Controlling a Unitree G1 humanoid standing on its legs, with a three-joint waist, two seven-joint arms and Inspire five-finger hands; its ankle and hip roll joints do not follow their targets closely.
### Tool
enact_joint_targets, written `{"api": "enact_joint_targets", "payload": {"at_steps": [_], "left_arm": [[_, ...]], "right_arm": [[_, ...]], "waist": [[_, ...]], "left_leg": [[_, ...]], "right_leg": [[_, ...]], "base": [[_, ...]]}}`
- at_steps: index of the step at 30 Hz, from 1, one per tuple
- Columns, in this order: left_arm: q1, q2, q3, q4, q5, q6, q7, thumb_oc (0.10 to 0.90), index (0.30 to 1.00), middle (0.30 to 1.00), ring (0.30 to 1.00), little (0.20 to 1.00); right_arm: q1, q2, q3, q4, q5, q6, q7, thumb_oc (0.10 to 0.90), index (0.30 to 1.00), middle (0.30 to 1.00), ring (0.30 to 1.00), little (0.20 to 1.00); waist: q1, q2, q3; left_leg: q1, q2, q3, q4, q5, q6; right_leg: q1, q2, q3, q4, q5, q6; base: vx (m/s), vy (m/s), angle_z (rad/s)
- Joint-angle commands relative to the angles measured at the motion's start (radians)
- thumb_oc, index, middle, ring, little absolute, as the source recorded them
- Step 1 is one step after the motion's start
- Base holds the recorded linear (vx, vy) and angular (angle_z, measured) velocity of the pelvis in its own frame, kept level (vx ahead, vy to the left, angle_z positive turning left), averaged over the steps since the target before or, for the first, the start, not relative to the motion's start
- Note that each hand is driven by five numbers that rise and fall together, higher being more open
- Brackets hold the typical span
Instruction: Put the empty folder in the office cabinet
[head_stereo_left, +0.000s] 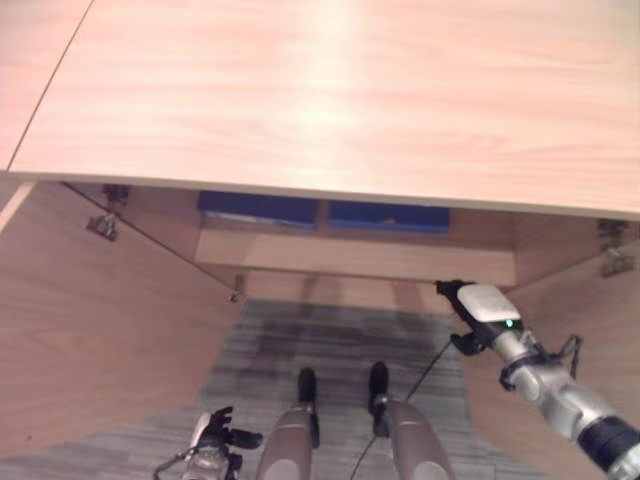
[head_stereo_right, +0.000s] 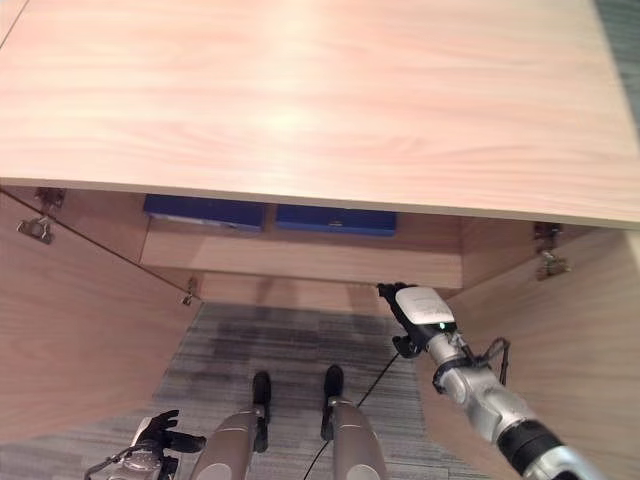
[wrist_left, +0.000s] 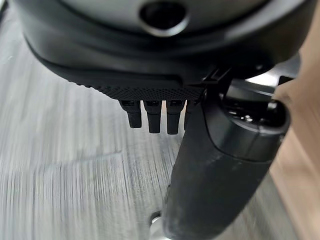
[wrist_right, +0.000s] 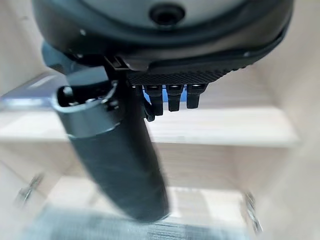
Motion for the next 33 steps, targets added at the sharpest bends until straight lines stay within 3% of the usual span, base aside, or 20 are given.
{"api": "enact_joint_targets", "payload": {"at_steps": [1, 3, 8, 9, 18, 21, 22, 24, 25, 26, 28, 33], "left_arm": [[0.062, -0.005, 0.005, 0.009, 0.085, -0.01, 0.049, 0.8, 0.9, 0.9, 0.9, 0.9], [0.055, -0.022, -0.01, 0.009, 0.091, -0.009, 0.056, 0.8, 0.9, 0.9, 0.9, 0.9], [0.048, -0.049, -0.041, -0.009, 0.088, -0.007, 0.06, 0.8, 0.9, 0.9, 0.9, 0.9], [0.038, -0.065, -0.067, -0.009, 0.098, -0.006, 0.055, 0.8, 0.9, 0.9, 0.9, 0.9], [0.051, -0.097, -0.132, -0.013, 0.136, -0.005, 0.031, 0.8, 0.9, 0.9, 0.9, 0.9], [0.07, -0.097, -0.121, -0.001, 0.129, 0.001, 0.017, 0.8, 0.9, 0.9, 0.9, 0.9], [0.08, -0.097, -0.114, 0.018, 0.13, 0.013, 0.015, 0.8, 0.9, 0.9, 0.9, 0.9], [0.08, -0.097, -0.114, 0.018, 0.13, 0.013, 0.016, 0.8, 0.9, 0.9, 0.9, 0.9], [0.092, -0.09, -0.094, 0.049, 0.129, 0.019, 0.012, 0.8, 0.9, 0.9, 0.9, 0.9], [0.103, -0.078, -0.067, 0.075, 0.122, 0.018, 0.005, 0.8, 0.9, 0.9, 0.9, 0.9], [0.112, -0.066, -0.05, 0.095, 0.129, 0.018, -0.007, 0.8, 0.9, 0.9, 0.9, 0.9], [0.113, -0.024, -0.005, 0.135, 0.188, 0.043, -0.028, 0.8, 0.9, 0.9, 0.9, 0.9]], "right_arm": [[0.032, -0.007, -0.027, -0.033, 0.102, -0.019, -0.025, 0.8, 0.9, 0.9, 0.9, 0.9], [0.092, 0.038, -0.081, 0.02, 0.145, -0.007, -0.032, 0.8, 0.9, 0.9, 0.9, 0.9], [0.129, 0.146, -0.157, 0.18, 0.283, 0.007, -0.051, 0.8, 0.9, 0.9, 0.9, 0.9], [0.122, 0.207, -0.198, 0.279, 0.382, 0.005, -0.057, 0.8, 0.9, 0.9, 0.9, 0.9], [0.1, 0.333, -0.303, 0.55, 0.634, 0.002, -0.045, 0.8, 0.9, 0.9, 0.9, 0.9], [0.087, 0.358, -0.327, 0.629, 0.697, 0.009, -0.025, 0.8, 0.9, 0.9, 0.9, 0.9], [0.086, 0.369, -0.344, 0.67, 0.735, 0.007, -0.02, 0.8, 0.9, 0.9, 0.9, 0.9], [0.086, 0.369, -0.344, 0.67, 0.735, 0.006, -0.02, 0.8, 0.9, 0.9, 0.9, 0.9], [0.095, 0.368, -0.384, 0.71, 0.77, -0.002, -0.009, 0.8, 0.9, 0.9, 0.9, 0.9], [0.104, 0.367, -0.436, 0.735, 0.821, -0.013, -0.004, 0.8, 0.9, 0.9, 0.9, 0.9], [0.112, 0.362, -0.47, 0.748, 0.849, -0.014, -0.002, 0.8, 0.9, 0.9, 0.9, 0.9], [0.115, 0.327, -0.511, 0.653, 0.92, -0.048, -0.02, 0.8, 0.9, 0.9, 0.9, 0.9]], "waist": [[-0.047, -0.004, -0.106], [-0.066, 0.004, -0.145], [-0.077, 0.025, -0.189], [-0.082, 0.032, -0.201], [-0.102, 0.048, -0.215], [-0.101, 0.065, -0.188], [-0.092, 0.094, -0.174], [-0.092, 0.093, -0.173], [-0.096, 0.115, -0.18], [-0.096, 0.115, -0.197], [-0.092, 0.098, -0.226], [-0.106, 0.057, -0.282]], "left_leg": [[0.15, -0.038, -0.026, -0.168, -0.061, 0.027], [0.195, -0.058, -0.017, -0.276, -0.034, 0.031], [0.247, -0.08, -0.012, -0.398, 0.02, 0.038], [0.269, -0.093, -0.009, -0.443, 0.042, 0.042], [0.297, -0.143, 0.046, -0.463, 0.049, 0.071], [0.297, -0.133, 0.093, -0.463, 0.061, 0.078], [0.289, -0.102, 0.129, -0.463, 0.072, 0.079], [0.289, -0.103, 0.129, -0.463, 0.072, 0.079], [0.297, -0.077, 0.153, -0.463, 0.05, 0.079], [0.283, -0.068, 0.187, -0.463, 0.063, 0.08], [0.28, -0.071, 0.208, -0.463, 0.058, 0.075], [0.277, -0.048, 0.277, -0.463, 0.047, 0.055]], "right_leg": [[0.071, 0.061, 0.016, -0.154, 0.054, 0.105], [0.07, 0.055, 0.019, -0.164, 0.082, 0.118], [0.073, 0.045, 0.015, -0.172, 0.111, 0.136], [0.067, 0.042, 0.018, -0.171, 0.126, 0.145], [0.049, 0.013, 0.037, -0.178, 0.181, 0.183], [0.019, -0.02, -0.03, -0.107, 0.148, 0.191], [0.035, -0.064, -0.123, -0.012, 0.064, 0.157], [0.033, -0.065, -0.123, -0.007, 0.061, 0.157], [0.056, -0.108, -0.121, 0.118, -0.01, 0.148], [0.085, -0.139, -0.103, 0.152, -0.006, 0.138], [0.151, -0.143, -0.098, 0.063, 0.004, 0.155], [0.199, -0.061, -0.017, -0.154, 0.04, 0.182]], "base": [[0.01, 0.204, -0.25], [-0.06, 0.192, -0.21], [-0.12, 0.157, -0.12], [-0.12, 0.115, -0.08], [-0.13, 0.151, -0.21], [-0.17, 0.093, -0.38], [-0.2, 0.071, -0.58], [-0.09, 0.05, -0.43], [-0.1, 0.045, -0.8], [-0.07, 0.025, -0.83], [0.07, -0.093, -0.66], [0.09, -0.16, -0.69]]}}
